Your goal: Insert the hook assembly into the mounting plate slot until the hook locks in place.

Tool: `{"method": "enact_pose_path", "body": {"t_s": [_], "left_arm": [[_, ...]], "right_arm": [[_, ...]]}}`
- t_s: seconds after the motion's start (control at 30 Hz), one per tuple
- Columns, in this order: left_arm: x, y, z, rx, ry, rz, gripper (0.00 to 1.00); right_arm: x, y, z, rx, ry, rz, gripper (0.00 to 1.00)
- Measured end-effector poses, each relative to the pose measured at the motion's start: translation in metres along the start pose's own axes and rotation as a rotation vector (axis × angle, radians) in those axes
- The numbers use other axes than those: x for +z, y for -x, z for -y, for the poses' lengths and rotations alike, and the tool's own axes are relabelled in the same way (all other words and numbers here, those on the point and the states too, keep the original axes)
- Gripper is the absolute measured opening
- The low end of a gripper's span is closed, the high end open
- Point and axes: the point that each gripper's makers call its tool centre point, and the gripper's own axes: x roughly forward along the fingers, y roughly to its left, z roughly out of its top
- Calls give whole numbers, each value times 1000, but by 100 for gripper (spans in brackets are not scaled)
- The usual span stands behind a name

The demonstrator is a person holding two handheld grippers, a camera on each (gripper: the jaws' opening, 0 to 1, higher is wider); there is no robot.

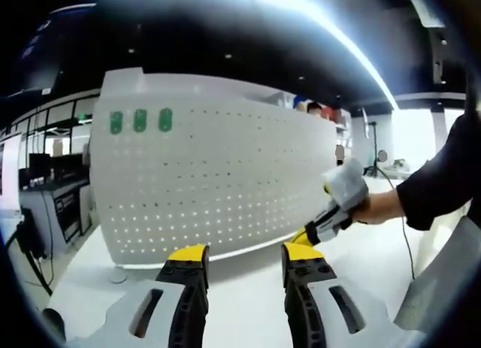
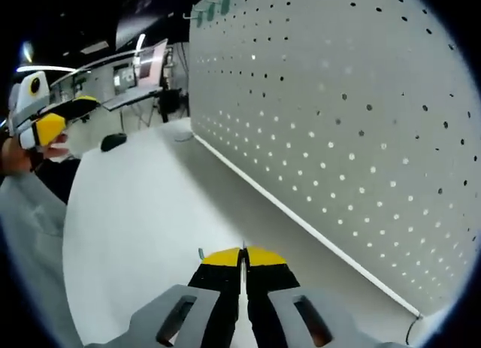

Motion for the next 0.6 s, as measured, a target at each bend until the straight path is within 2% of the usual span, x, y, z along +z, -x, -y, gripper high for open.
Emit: {"method": "enact_pose_path", "body": {"t_s": [0.33,0.6], "left_arm": [[1,0,3,-14,2,4,39],[-1,-2,10,-36,-6,-4,39]], "right_arm": [[20,10,-10,-3,-18,54,0],[38,25,-16,1,-74,114,0]]}}
